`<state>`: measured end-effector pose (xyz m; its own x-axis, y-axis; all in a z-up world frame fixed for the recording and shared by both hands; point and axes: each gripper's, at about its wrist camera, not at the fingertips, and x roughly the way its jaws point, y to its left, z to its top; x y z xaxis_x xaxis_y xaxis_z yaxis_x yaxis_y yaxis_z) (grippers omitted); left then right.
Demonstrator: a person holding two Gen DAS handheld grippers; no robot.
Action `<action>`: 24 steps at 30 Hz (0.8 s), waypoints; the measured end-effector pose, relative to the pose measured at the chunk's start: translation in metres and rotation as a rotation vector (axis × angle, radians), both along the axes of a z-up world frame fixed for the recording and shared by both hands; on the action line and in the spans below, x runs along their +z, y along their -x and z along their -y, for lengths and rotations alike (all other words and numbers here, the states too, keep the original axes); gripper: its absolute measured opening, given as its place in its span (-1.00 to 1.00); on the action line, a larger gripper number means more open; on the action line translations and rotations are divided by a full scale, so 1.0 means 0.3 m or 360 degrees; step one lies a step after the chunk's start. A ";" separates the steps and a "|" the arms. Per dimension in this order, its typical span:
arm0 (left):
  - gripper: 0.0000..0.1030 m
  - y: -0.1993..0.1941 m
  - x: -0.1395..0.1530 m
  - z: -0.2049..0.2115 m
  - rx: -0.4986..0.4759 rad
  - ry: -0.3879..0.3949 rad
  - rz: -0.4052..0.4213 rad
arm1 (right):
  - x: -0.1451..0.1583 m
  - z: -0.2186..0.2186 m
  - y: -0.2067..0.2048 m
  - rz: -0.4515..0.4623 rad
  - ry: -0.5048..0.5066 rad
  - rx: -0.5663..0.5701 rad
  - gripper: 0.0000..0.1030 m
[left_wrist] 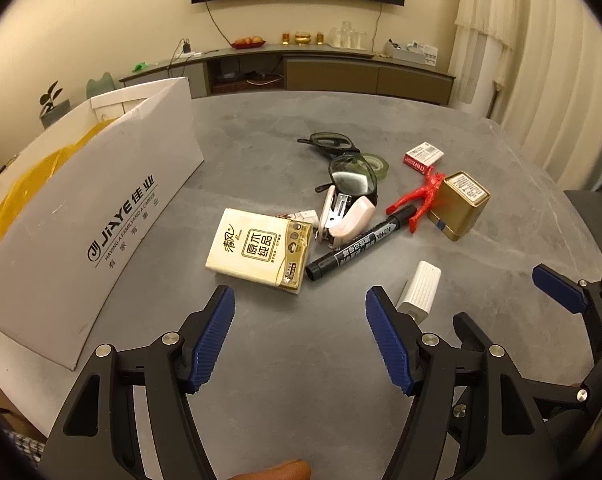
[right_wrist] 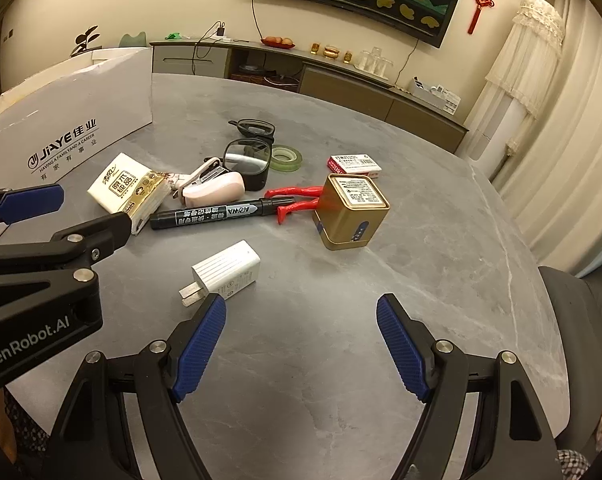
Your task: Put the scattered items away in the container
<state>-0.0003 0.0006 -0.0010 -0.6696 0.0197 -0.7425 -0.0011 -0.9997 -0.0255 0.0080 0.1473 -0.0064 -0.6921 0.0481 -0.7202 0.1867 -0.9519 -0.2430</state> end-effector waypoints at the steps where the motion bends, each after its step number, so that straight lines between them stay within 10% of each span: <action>1: 0.38 0.001 -0.001 -0.001 -0.0001 0.0004 0.0002 | 0.000 0.000 0.001 0.0000 -0.0003 0.0000 0.53; 19: 0.38 -0.001 -0.008 -0.015 -0.0006 0.0171 0.0047 | 0.004 -0.045 0.010 -0.0053 -0.0017 -0.0036 0.51; 24: 0.37 -0.016 0.016 0.024 0.0041 0.0098 0.0078 | 0.039 -0.102 0.020 -0.0019 0.0151 -0.0064 -0.32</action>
<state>0.0044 -0.0064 0.0037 -0.6322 -0.0435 -0.7736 0.0242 -0.9990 0.0364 0.0020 0.1780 0.0052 -0.6996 0.0081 -0.7145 0.1453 -0.9774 -0.1534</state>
